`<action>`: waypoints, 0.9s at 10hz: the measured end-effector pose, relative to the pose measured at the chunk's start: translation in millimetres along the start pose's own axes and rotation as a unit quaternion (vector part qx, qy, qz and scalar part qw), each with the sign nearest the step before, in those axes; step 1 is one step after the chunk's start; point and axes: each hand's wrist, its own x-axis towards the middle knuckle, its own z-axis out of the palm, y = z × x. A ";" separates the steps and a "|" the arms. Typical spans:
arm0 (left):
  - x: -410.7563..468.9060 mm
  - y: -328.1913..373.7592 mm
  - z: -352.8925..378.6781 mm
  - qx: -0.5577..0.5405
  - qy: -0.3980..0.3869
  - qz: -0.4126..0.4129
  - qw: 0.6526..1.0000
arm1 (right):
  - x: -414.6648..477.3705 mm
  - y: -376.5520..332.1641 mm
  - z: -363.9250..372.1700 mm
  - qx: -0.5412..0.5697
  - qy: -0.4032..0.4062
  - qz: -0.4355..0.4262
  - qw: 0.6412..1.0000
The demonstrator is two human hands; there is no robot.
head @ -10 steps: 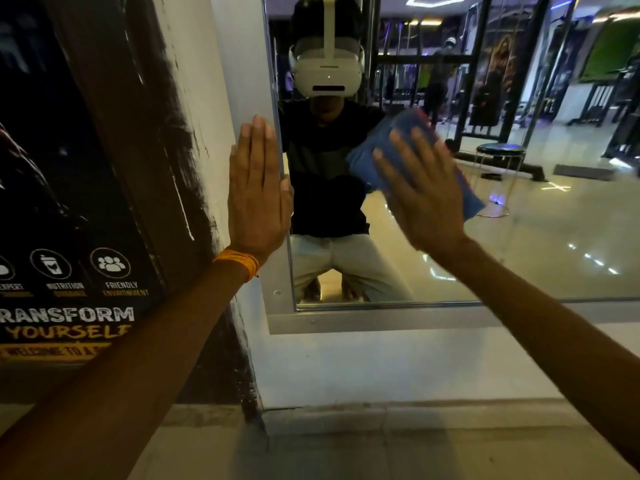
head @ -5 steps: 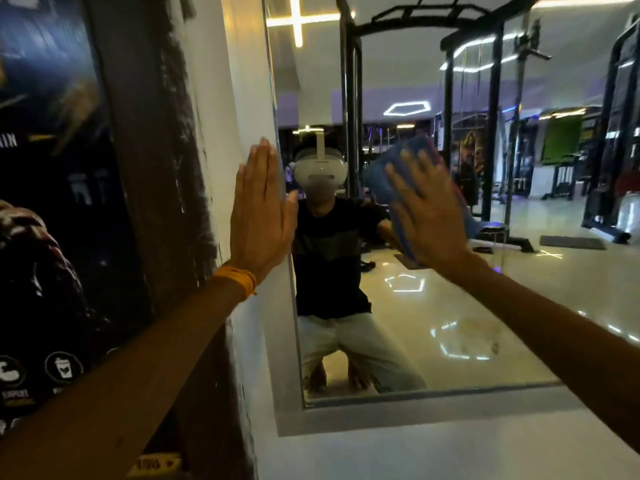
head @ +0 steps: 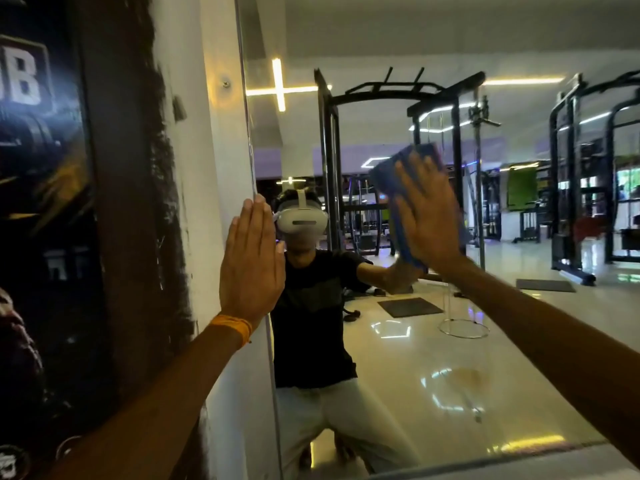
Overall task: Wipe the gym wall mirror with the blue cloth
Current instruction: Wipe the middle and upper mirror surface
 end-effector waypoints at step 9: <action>96.2 -12.0 -16.3 -0.072 0.034 -0.013 0.997 | 54.3 -5.9 -22.6 0.162 -0.104 -0.404 0.894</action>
